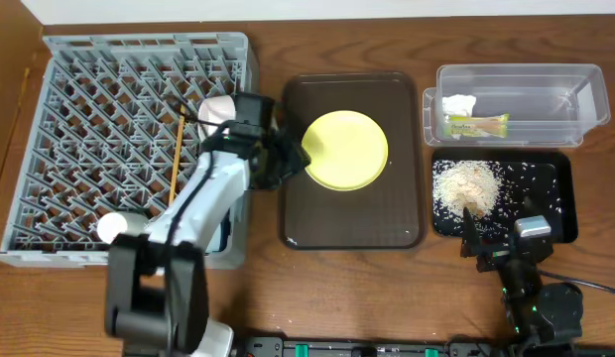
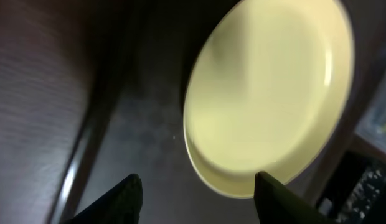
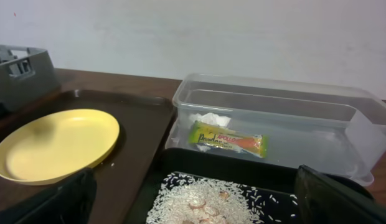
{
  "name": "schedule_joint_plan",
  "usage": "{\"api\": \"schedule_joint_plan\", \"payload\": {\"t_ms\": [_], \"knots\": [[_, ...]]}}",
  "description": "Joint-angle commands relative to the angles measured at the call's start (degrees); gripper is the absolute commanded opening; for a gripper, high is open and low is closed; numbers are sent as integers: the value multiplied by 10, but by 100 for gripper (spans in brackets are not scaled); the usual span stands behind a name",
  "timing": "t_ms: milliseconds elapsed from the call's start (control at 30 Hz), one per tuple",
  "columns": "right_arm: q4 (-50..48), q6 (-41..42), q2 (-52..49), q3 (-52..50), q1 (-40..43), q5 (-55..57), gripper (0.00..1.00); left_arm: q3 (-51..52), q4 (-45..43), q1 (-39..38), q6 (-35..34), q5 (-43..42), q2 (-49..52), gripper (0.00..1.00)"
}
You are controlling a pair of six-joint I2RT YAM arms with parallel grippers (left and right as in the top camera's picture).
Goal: Sort waste into correct bins and load items into the dishwasher
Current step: 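Reach the left gripper to the yellow plate rim and grasp it, then lift the yellow plate with left gripper and stand it upright in the rack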
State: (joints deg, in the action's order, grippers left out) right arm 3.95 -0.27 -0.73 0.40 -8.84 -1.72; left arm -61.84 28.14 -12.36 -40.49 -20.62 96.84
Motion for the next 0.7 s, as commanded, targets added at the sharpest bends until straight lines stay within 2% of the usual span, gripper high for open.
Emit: {"api": "schedule_joint_plan", "payload": {"t_ms": [0, 67, 200, 333, 367, 500, 567, 667], "knots": [[2, 4, 0, -1, 2, 0, 99, 3, -14, -6, -46, 3, 45, 58], [2, 4, 0, -1, 2, 0, 99, 3, -30, -7, -61, 0, 75, 58], [2, 4, 0, -1, 2, 0, 99, 3, -81, -21, -61, -59, 119, 50], [2, 4, 0, -1, 2, 0, 99, 3, -92, -41, -61, -47, 135, 44], [2, 4, 0, -1, 2, 0, 99, 3, -99, -47, -61, -46, 138, 37], [1, 4, 0, -1, 2, 0, 99, 6, -131, -59, -52, -44, 144, 25], [2, 4, 0, -1, 2, 0, 99, 14, -151, -60, -42, -44, 144, 21], [2, 4, 0, -1, 2, 0, 99, 32, -189, -60, -7, -44, 144, 21]]}}
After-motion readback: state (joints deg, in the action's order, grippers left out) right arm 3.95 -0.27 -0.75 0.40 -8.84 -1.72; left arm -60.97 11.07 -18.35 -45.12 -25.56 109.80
